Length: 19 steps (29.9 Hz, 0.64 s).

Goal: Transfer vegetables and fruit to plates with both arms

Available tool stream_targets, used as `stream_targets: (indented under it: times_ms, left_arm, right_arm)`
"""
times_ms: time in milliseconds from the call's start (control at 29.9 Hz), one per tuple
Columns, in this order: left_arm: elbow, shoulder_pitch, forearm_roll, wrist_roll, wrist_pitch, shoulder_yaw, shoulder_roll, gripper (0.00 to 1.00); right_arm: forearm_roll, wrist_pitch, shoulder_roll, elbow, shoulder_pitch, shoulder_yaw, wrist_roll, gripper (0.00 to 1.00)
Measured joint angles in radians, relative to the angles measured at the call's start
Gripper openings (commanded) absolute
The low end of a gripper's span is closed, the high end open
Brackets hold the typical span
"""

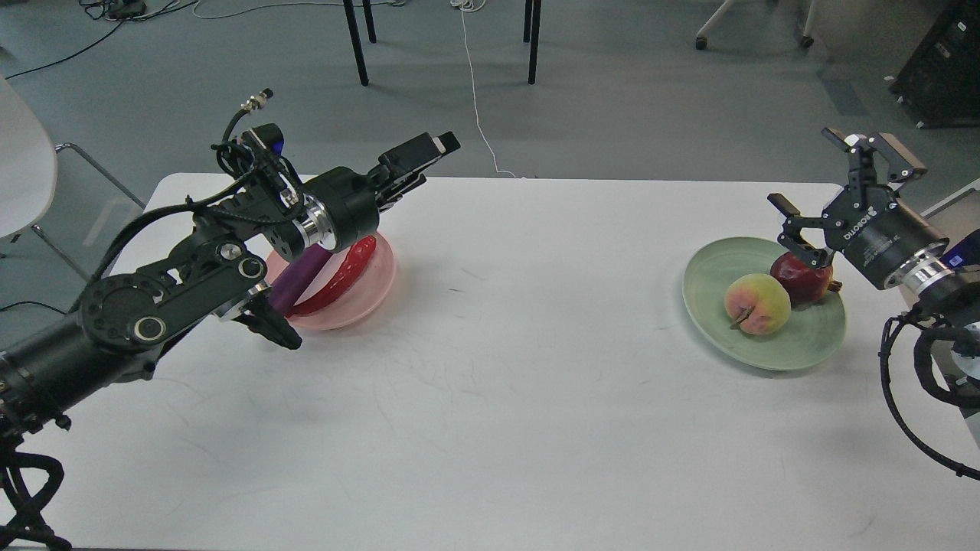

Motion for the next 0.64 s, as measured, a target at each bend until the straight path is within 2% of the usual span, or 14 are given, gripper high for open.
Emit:
stream_targets:
  times_ms: [234,368,636]
  left_arm:
    - [0.007,0.181,-0.048,0.003,-0.008,-0.264,-0.101,0.98]
    - [0.01,0.263,-0.104,0.019,-0.061,-0.363,-0.139,0.98]
    - [0.009,0.322,-0.137,0.035,-0.099,-0.4,-0.165,0.98]
  right_arm:
    - [0.001,-0.038,0.087,0.001,0.029,0.023,0.0,0.98]
    - [0.002,-0.086,0.116,0.004,0.023,0.02,0.0,0.98]
    - [0.001,-0.115,0.133,0.006,0.008,0.009,0.0,0.98]
